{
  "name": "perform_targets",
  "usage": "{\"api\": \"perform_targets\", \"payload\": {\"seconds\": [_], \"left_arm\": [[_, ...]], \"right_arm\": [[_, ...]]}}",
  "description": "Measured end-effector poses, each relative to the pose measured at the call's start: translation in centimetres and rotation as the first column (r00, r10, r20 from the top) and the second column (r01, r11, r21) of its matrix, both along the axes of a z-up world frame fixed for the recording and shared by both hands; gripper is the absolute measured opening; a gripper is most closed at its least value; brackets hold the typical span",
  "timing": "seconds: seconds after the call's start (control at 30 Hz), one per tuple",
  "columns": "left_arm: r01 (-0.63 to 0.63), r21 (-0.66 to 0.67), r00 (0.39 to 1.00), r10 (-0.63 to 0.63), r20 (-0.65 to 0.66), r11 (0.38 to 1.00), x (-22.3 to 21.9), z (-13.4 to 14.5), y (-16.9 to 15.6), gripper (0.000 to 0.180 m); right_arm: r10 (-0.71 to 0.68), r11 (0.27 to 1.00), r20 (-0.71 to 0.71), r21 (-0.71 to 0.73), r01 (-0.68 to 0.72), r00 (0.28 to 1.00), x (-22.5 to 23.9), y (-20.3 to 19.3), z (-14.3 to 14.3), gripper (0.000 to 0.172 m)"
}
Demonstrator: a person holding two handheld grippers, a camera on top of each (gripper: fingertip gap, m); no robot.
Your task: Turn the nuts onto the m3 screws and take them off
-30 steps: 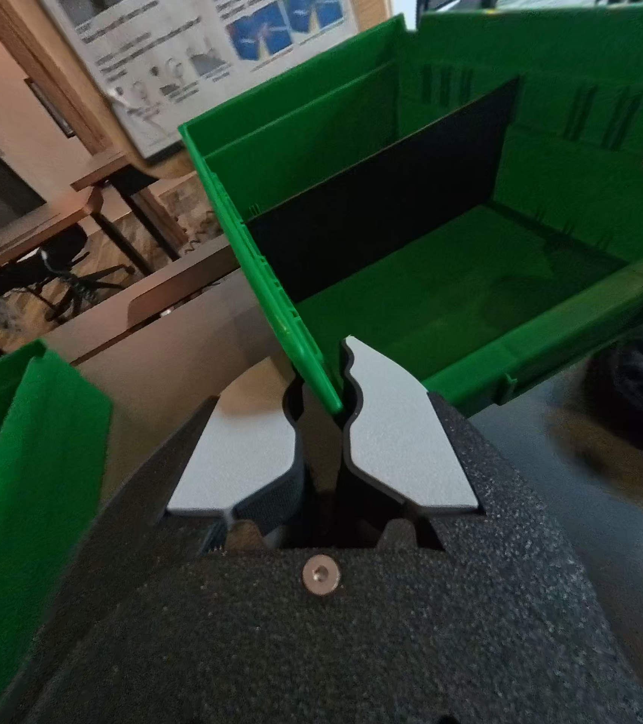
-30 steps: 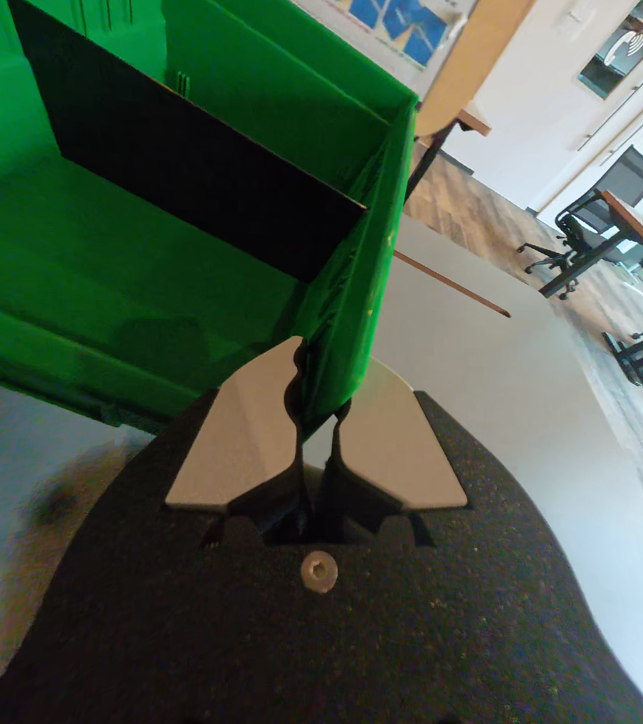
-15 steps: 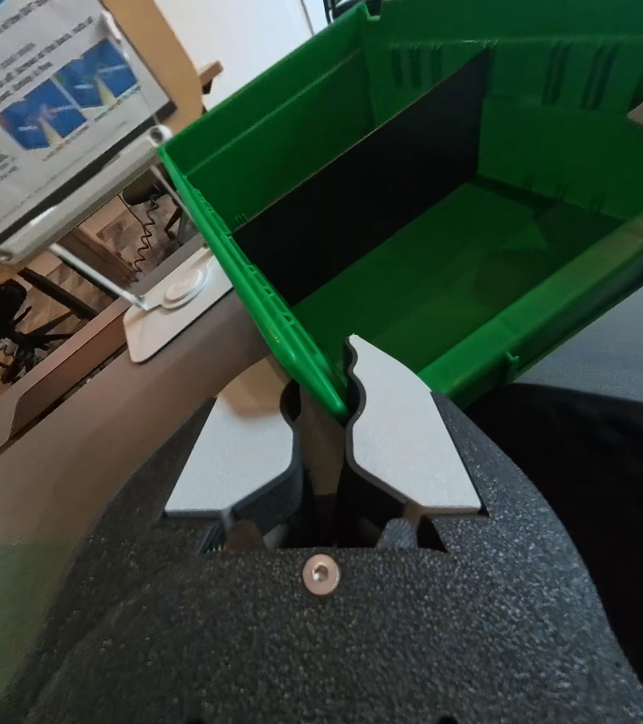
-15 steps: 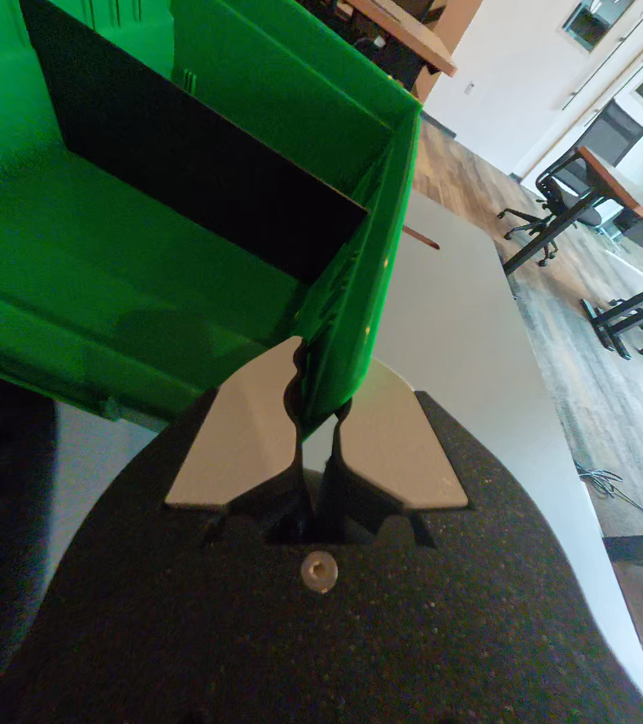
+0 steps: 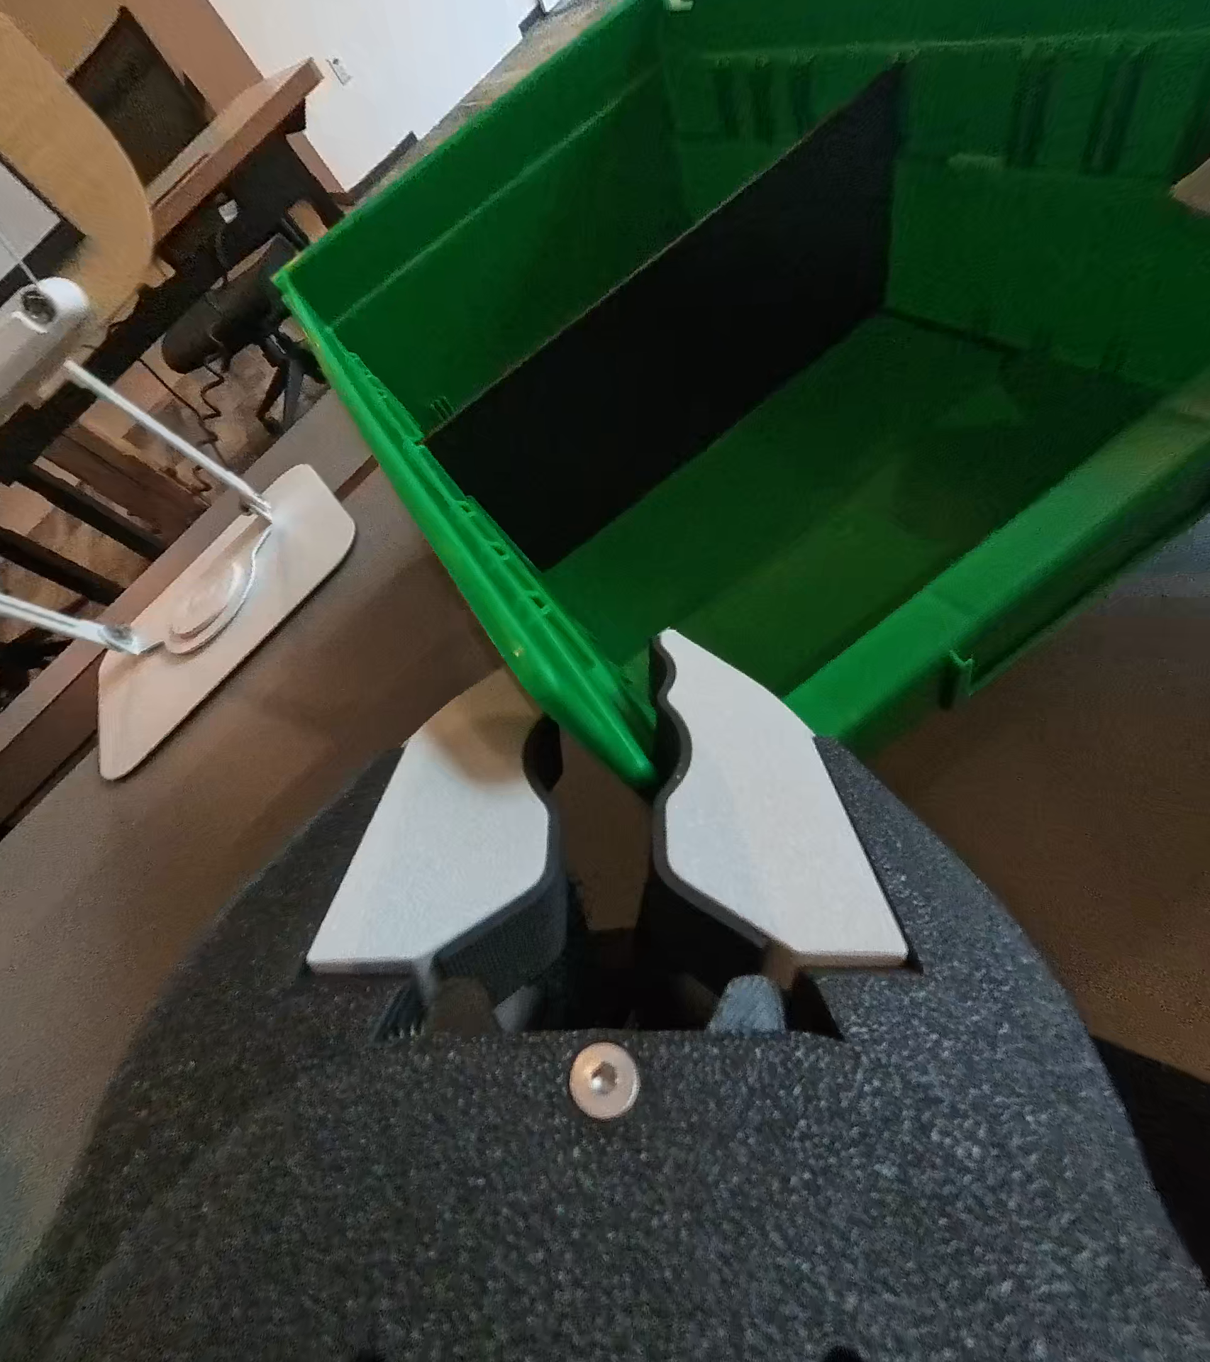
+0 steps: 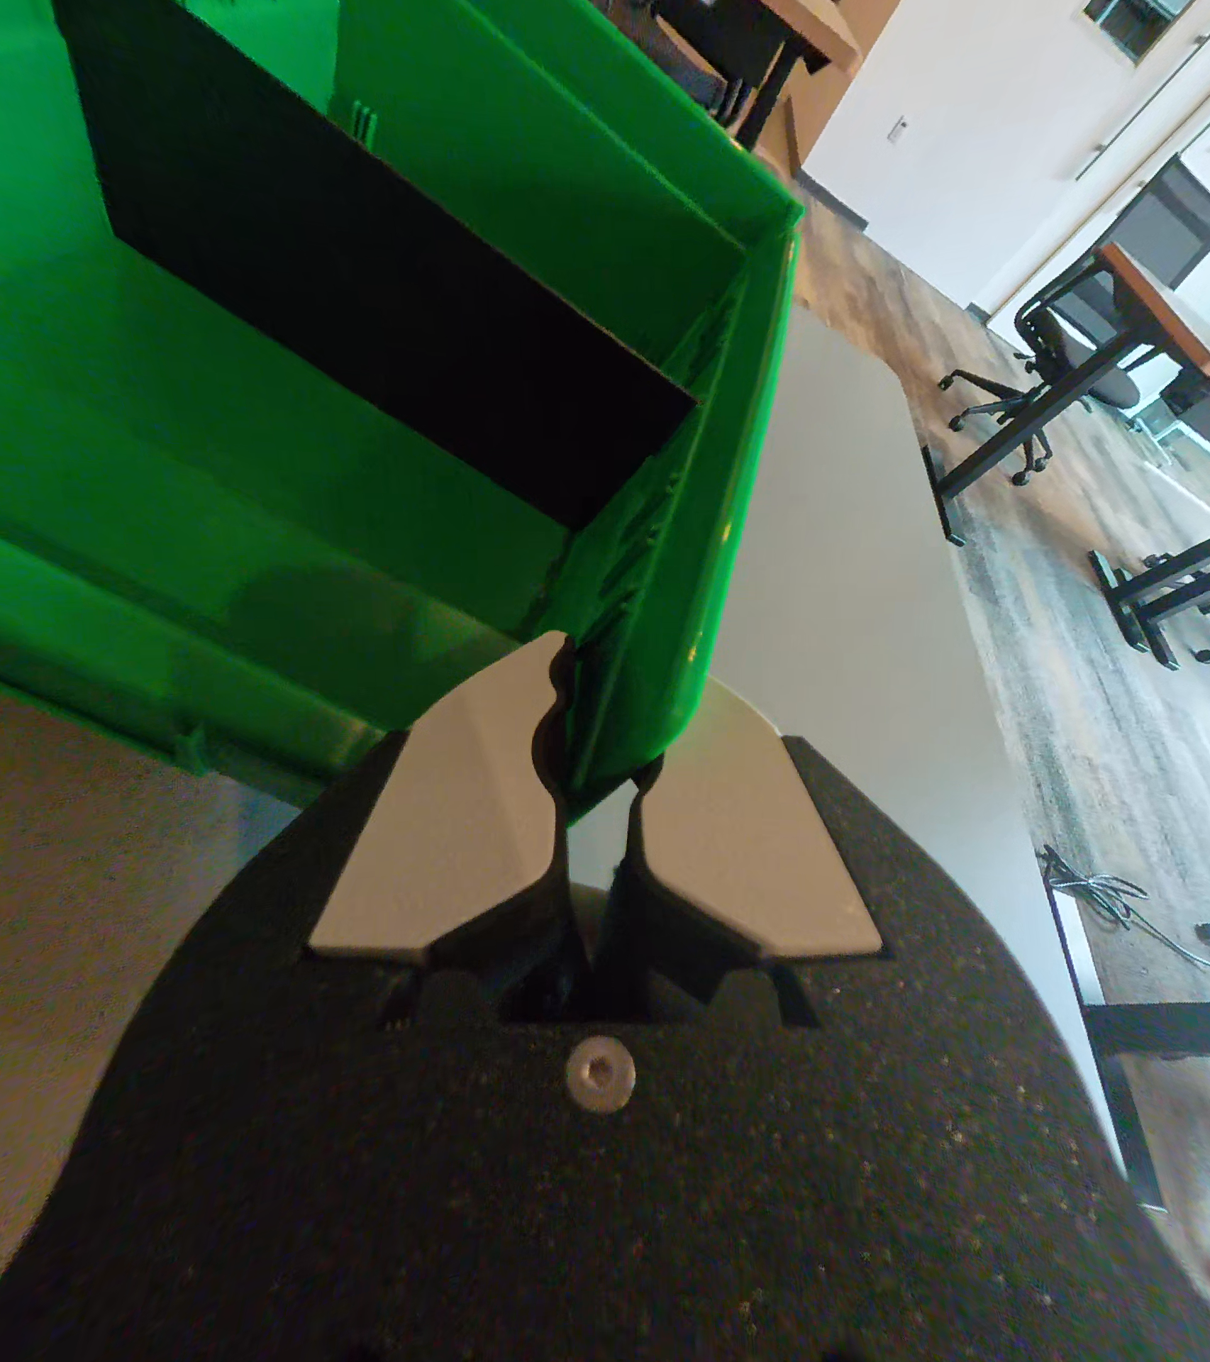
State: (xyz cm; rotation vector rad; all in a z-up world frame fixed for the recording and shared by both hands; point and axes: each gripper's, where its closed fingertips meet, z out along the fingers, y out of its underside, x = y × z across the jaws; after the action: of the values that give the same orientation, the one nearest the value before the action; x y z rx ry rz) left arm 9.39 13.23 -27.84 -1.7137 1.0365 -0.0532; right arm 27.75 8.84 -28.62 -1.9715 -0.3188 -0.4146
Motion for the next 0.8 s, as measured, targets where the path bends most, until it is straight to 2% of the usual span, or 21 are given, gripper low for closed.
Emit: {"api": "perform_targets", "payload": {"seconds": [0.17,0.37,0.43,0.53,0.63,0.8], "left_arm": [[0.02,-0.057,1.0,-0.02,0.008,0.998,1.7,-1.0,-0.6,0.023],[0.016,-0.094,0.999,-0.013,0.034,0.995,2.3,-1.6,-1.0,0.025],[0.033,-0.107,0.998,-0.027,0.062,0.994,2.4,-1.6,-1.1,0.026],[0.076,-0.132,0.993,-0.063,0.101,0.988,2.6,-1.4,-1.4,0.037],[0.093,-0.101,0.99,-0.081,0.115,0.991,2.6,-1.0,-1.7,0.05],[0.135,-0.038,0.984,-0.13,0.125,0.99,2.4,-0.2,-2.0,0.076]], "right_arm": [[0.002,1.0,-0.046,0.016,-0.002,0.999,1.6,-0.3,-0.4,0.008],[-0.017,0.999,-0.029,0.031,0.018,0.999,2.5,-0.4,-0.3,0.009],[-0.036,0.999,-0.015,0.032,0.036,0.999,2.7,-0.4,-0.3,0.015],[-0.043,0.998,0.001,0.046,0.043,0.999,3.1,-0.2,-0.2,0.022],[-0.057,0.995,0.005,0.08,0.056,0.998,3.6,-0.2,0.1,0.032],[-0.151,0.98,0.003,0.134,0.149,0.989,5.3,-0.8,1.0,0.061]]}}
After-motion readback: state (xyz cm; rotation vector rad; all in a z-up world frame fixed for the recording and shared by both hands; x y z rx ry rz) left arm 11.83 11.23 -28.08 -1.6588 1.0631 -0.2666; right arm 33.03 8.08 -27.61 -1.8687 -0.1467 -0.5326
